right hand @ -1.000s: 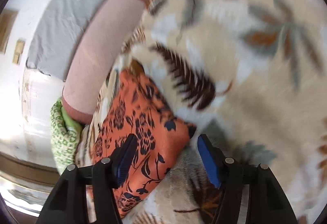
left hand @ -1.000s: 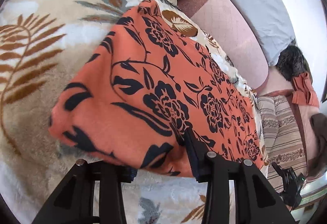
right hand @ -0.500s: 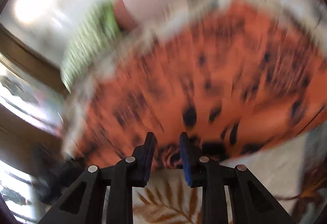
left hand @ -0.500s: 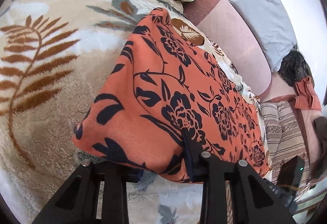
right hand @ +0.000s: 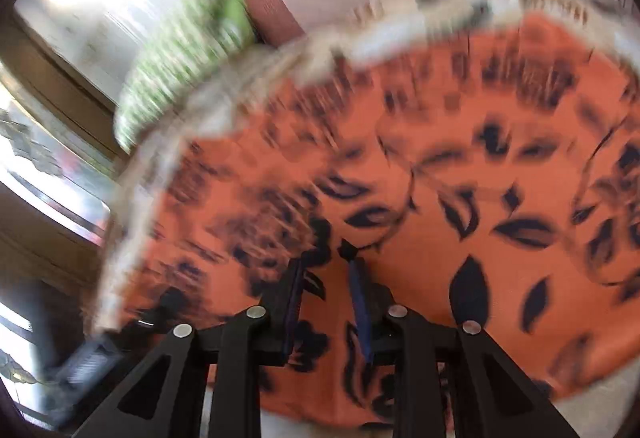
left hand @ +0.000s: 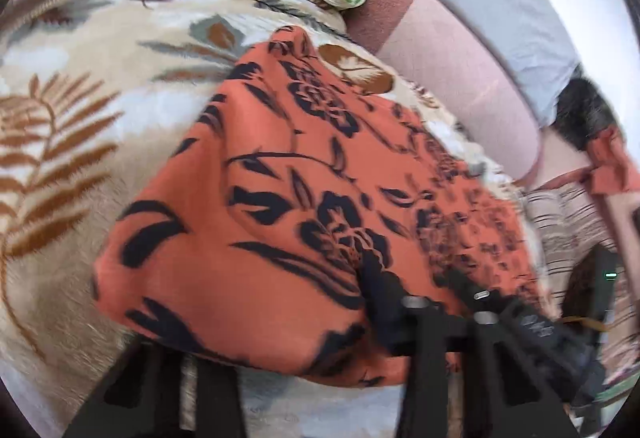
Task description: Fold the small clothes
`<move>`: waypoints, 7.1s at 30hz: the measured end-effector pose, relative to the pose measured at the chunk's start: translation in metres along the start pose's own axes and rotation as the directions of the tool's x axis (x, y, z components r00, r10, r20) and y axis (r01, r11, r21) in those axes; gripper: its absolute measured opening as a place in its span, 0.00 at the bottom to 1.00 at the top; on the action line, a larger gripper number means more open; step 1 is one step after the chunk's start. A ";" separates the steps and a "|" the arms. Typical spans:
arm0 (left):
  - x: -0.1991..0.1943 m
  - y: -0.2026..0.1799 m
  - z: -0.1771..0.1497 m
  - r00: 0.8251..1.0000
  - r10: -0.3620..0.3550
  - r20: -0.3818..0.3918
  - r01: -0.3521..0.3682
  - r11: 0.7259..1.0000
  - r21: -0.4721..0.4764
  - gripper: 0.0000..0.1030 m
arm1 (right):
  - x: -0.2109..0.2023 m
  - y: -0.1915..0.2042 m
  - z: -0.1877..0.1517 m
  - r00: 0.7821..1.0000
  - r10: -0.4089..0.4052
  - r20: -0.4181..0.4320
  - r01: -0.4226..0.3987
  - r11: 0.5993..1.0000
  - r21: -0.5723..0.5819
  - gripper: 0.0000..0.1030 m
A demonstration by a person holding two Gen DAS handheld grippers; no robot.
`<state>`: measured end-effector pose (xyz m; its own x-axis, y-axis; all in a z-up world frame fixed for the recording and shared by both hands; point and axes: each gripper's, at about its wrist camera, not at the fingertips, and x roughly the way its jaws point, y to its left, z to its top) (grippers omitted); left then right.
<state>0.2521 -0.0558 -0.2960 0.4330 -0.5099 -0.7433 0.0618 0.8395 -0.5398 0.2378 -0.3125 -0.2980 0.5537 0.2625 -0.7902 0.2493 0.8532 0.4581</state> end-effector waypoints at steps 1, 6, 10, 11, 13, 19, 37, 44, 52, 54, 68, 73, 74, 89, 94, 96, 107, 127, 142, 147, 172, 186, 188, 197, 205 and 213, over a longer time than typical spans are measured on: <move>-0.001 0.000 0.000 1.000 0.004 0.005 -0.004 1.000 -0.004 0.33 | -0.002 -0.001 0.000 0.999 0.015 0.031 -0.015 1.000 0.013 0.24; -0.012 -0.022 -0.003 0.992 0.110 0.064 -0.117 0.986 0.119 0.28 | -0.011 -0.001 0.003 1.000 0.028 -0.004 -0.028 0.999 0.019 0.24; -0.017 -0.037 -0.004 0.979 0.169 0.112 -0.189 0.962 0.199 0.27 | -0.023 -0.002 0.005 0.999 0.045 0.006 -0.046 0.998 0.031 0.25; -0.018 -0.038 -0.005 0.978 0.176 0.114 -0.196 0.959 0.203 0.27 | -0.028 -0.001 0.004 0.999 0.041 0.017 -0.041 0.999 0.023 0.26; -0.018 -0.038 -0.004 0.977 0.182 0.115 -0.203 0.958 0.205 0.27 | -0.034 0.001 0.004 0.999 0.024 0.041 -0.024 1.000 -0.003 0.26; -0.019 -0.041 -0.006 0.972 0.197 0.126 -0.220 0.951 0.216 0.27 | -0.046 -0.007 0.009 0.998 0.022 0.059 -0.022 1.000 0.004 0.26; 0.004 -0.027 -0.003 0.987 0.160 0.014 -0.160 0.978 0.132 0.69 | -0.020 -0.007 0.003 0.999 -0.035 -0.025 0.033 0.997 -0.067 0.26; 0.001 -0.013 0.004 0.992 0.118 0.048 -0.119 0.992 0.028 0.26 | -0.042 -0.024 0.005 0.999 0.042 0.017 -0.042 0.999 -0.008 0.26; -0.021 -0.048 -0.003 0.973 0.155 0.169 -0.184 0.968 0.169 0.20 | -0.020 -0.024 0.002 0.995 0.060 -0.078 -0.060 0.998 0.006 0.27; -0.029 -0.063 -0.001 0.968 0.159 0.194 -0.200 0.956 0.215 0.20 | -0.022 -0.018 0.002 0.997 0.046 -0.060 -0.051 0.996 -0.072 0.27; -0.028 -0.231 -0.018 0.980 0.076 0.183 -0.165 0.824 0.542 0.19 | -0.126 -0.157 0.039 0.947 0.164 0.276 -0.258 0.901 0.350 0.27; 0.027 -0.303 -0.053 0.993 0.077 0.085 -0.114 0.760 0.640 0.19 | -0.164 -0.223 0.032 0.899 0.122 0.420 -0.341 0.796 0.500 0.27; 0.043 -0.316 -0.063 0.996 0.081 0.048 -0.093 0.750 0.655 0.19 | -0.170 -0.237 0.030 0.884 0.129 0.448 -0.380 0.756 0.532 0.27; 0.023 -0.306 -0.088 0.994 -0.025 -0.105 0.093 0.695 0.713 0.65 | -0.162 -0.249 0.044 0.827 0.385 0.408 -0.559 0.641 0.526 0.82; -0.006 -0.266 -0.073 0.998 0.042 0.054 -0.068 0.722 0.689 0.65 | -0.140 -0.224 0.047 0.878 0.378 0.292 -0.478 0.714 0.511 0.81; -0.004 -0.255 -0.067 0.996 0.063 0.061 -0.088 0.730 0.677 0.65 | -0.132 -0.220 0.048 0.890 0.373 0.260 -0.455 0.732 0.507 0.81; 0.057 -0.212 -0.075 0.985 0.137 -0.108 -0.041 0.785 0.618 0.72 | -0.106 -0.179 0.046 0.997 0.081 0.016 -0.082 0.945 0.316 0.23; 0.048 -0.213 -0.063 0.988 0.085 -0.127 0.001 0.828 0.561 0.83 | -0.132 -0.212 0.052 0.999 -0.043 0.003 0.039 0.922 0.385 0.29; 0.063 -0.210 -0.069 0.981 0.117 -0.156 0.005 0.786 0.619 0.85 | -0.074 -0.194 0.104 0.991 0.078 0.110 -0.111 0.934 0.339 0.33; 0.061 -0.219 -0.069 0.981 0.150 -0.120 -0.039 0.767 0.641 0.85 | -0.062 -0.221 0.105 0.976 0.185 0.111 -0.216 0.846 0.487 0.33; -0.007 -0.226 -0.069 0.950 0.277 0.146 -0.300 0.670 0.679 0.85 | -0.142 -0.192 -0.004 0.998 0.045 0.035 -0.054 0.947 0.316 0.30; -0.026 -0.220 -0.061 0.938 0.294 0.182 -0.338 0.672 0.658 0.85 | -0.138 -0.181 -0.012 0.995 -0.071 0.069 0.046 0.951 0.305 0.32; -0.015 -0.218 -0.058 0.943 0.296 0.154 -0.321 0.682 0.657 0.85 | -0.128 -0.194 -0.013 0.999 -0.023 0.047 0.005 0.936 0.351 0.32; 0.035 -0.194 -0.024 0.969 0.246 -0.032 -0.192 0.826 0.530 0.85 | -0.123 -0.189 -0.002 0.999 -0.038 0.011 0.034 0.957 0.290 0.32; 0.057 -0.182 -0.029 0.984 0.166 -0.067 -0.102 0.827 0.553 0.90 | -0.113 -0.188 0.003 0.999 -0.040 -0.018 0.044 0.959 0.281 0.32; 0.066 -0.166 -0.024 0.989 0.099 -0.113 -0.028 0.860 0.510 0.96 | -0.116 -0.172 0.019 0.999 -0.050 -0.012 0.052 0.953 0.298 0.35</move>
<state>0.2493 -0.2332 -0.2651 0.3325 -0.4419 -0.8331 0.4995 0.8319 -0.2419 0.1453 -0.4987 -0.2773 0.5308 0.2245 -0.8172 0.5029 0.6927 0.5169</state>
